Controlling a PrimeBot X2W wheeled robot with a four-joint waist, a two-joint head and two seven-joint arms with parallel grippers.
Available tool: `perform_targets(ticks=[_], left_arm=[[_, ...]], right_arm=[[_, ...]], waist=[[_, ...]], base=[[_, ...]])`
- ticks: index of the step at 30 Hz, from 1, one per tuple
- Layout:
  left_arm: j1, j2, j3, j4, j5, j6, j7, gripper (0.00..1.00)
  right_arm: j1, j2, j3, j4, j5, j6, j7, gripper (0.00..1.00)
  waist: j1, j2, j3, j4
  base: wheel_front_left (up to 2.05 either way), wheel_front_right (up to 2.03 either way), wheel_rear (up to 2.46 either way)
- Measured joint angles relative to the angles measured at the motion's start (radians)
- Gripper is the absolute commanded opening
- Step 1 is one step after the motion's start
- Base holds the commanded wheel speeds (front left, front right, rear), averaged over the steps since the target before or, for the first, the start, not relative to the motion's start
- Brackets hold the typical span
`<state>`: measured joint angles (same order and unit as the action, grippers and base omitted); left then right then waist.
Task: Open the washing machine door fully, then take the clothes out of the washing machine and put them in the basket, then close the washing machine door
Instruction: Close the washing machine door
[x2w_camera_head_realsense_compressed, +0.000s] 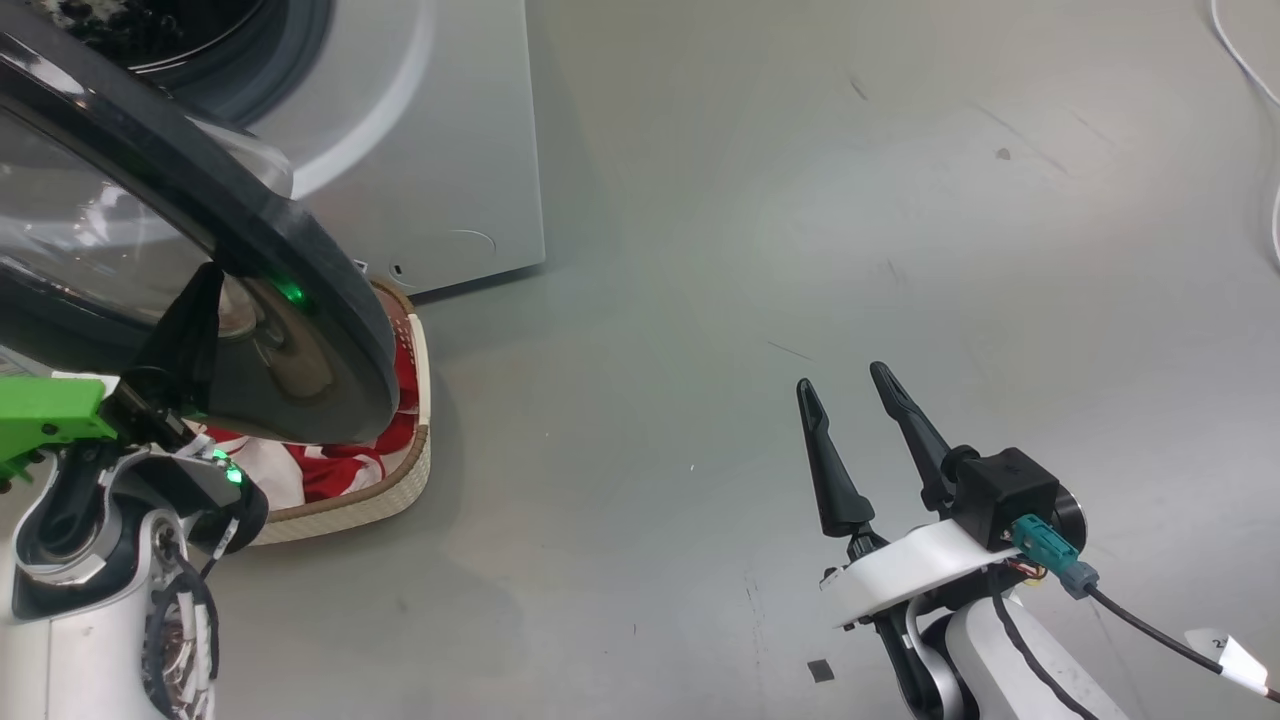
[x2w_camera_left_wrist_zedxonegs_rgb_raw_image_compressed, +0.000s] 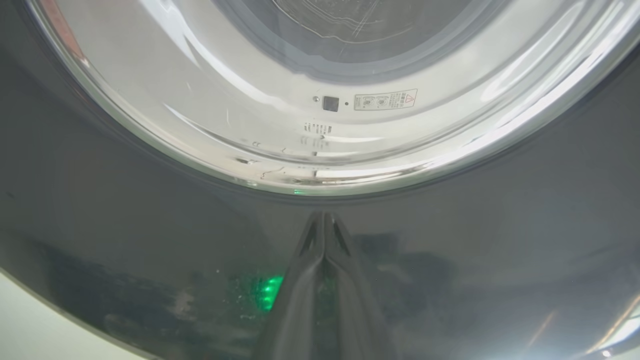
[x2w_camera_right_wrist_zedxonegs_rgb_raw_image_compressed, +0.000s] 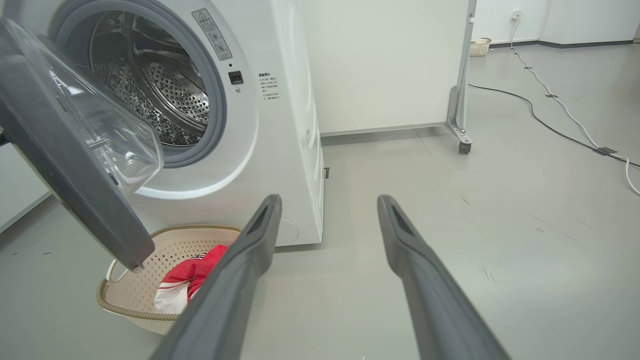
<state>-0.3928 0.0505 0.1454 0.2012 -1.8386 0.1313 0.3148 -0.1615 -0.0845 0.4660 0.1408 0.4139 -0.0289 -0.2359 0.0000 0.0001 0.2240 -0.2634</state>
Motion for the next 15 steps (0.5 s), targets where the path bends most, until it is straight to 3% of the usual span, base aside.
perform_targets(ticks=[15], left_arm=[[-0.109, -0.005, -0.018, 0.057, 0.04, 0.0, -0.099, 0.0]], right_arm=[[-0.003, 0.007, -0.013, 0.004, 0.007, 0.0, -0.007, 1.0]], waist=[[0.0, 0.0, 0.023, -0.063]], base=[[0.0, 0.0, 0.0]])
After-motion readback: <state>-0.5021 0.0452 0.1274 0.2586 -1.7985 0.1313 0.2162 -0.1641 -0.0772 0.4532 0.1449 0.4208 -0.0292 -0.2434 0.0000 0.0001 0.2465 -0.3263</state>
